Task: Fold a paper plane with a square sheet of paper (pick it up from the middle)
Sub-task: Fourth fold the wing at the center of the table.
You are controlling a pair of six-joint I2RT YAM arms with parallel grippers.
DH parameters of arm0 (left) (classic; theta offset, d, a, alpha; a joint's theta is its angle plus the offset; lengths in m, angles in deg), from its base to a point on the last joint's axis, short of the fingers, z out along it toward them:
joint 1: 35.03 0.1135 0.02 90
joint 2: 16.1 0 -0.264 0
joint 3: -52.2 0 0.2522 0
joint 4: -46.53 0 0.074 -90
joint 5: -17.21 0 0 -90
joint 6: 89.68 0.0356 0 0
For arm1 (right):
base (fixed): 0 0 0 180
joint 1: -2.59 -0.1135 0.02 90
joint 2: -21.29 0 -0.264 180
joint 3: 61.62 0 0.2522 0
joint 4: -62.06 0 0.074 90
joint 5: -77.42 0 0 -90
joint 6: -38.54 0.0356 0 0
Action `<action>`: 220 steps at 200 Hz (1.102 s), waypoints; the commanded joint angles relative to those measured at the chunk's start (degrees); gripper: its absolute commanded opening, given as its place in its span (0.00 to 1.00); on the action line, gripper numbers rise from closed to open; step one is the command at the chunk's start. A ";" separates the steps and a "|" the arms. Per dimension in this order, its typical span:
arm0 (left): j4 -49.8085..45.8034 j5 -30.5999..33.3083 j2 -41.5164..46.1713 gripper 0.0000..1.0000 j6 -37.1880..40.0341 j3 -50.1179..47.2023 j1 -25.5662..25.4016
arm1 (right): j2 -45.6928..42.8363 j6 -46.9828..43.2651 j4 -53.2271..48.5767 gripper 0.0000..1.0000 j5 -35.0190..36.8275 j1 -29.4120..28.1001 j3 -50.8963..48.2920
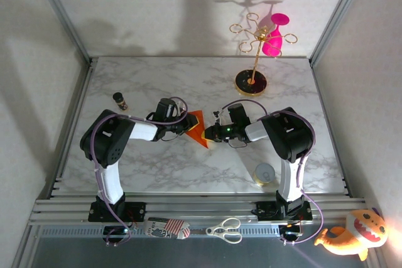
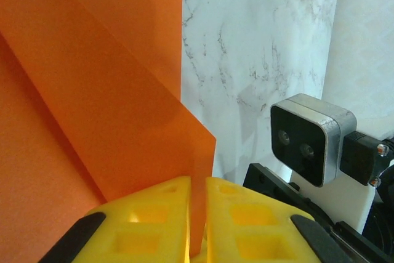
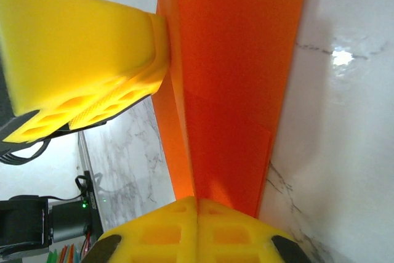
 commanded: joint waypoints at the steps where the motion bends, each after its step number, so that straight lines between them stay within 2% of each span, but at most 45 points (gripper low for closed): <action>1: 0.28 -1.24 -1.25 0.14 0.73 1.94 -0.48 | 3.57 -1.49 -7.85 0.08 9.67 2.18 -1.65; 43: -0.87 -0.73 -1.78 0.14 1.00 2.65 -0.69 | 3.68 -1.71 -9.24 0.12 10.82 2.15 -1.26; 93: -0.78 -1.00 -2.31 0.15 1.07 3.28 -0.87 | 3.93 -1.38 -10.51 0.12 12.10 2.17 -0.99; 128: -1.81 -0.61 -1.61 0.15 1.86 3.70 -0.70 | 3.99 -1.01 -10.94 0.06 12.70 2.18 -0.99; 167: -0.49 0.13 2.39 0.20 1.95 1.36 0.41 | 3.25 -0.15 -9.19 0.04 13.54 2.17 -2.35; 220: 7.33 -1.59 2.80 0.18 -1.88 -4.27 1.51 | 3.07 1.14 -6.80 0.01 13.92 2.28 -3.53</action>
